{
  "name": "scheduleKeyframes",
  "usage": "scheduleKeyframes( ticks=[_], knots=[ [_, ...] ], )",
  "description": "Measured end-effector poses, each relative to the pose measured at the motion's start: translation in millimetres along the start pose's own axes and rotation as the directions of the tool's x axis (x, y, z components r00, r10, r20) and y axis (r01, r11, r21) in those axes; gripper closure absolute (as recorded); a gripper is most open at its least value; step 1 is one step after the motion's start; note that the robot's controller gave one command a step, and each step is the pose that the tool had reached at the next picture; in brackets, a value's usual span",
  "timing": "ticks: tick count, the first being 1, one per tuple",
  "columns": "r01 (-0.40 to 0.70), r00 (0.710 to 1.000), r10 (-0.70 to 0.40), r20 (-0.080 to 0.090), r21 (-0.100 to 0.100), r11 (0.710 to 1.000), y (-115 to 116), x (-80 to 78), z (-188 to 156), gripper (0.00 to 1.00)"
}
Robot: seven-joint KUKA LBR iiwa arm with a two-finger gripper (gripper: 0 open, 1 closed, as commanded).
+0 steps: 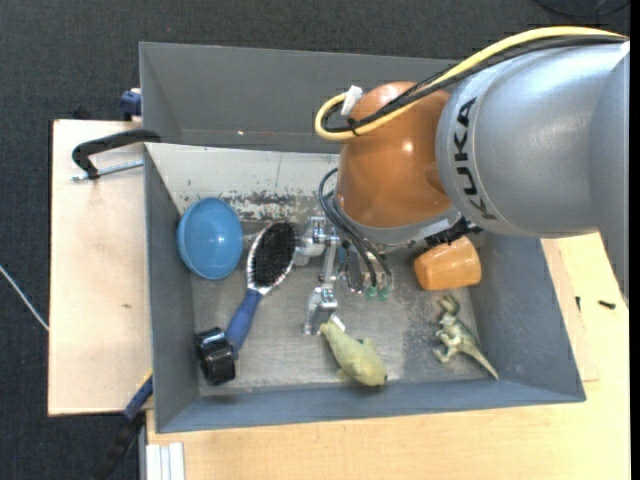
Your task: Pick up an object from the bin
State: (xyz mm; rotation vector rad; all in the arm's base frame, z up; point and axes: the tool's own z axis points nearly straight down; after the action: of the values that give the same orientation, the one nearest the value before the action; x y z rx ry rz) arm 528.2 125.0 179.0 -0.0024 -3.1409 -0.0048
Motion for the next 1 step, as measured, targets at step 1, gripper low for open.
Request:
scheduleKeyframes(
  ticks=[1],
  knots=[
    [0.140, 0.990, -0.140, 0.004, 0.008, 0.990, 37.3, -4.7, 86.2, 0.00]
  ],
)
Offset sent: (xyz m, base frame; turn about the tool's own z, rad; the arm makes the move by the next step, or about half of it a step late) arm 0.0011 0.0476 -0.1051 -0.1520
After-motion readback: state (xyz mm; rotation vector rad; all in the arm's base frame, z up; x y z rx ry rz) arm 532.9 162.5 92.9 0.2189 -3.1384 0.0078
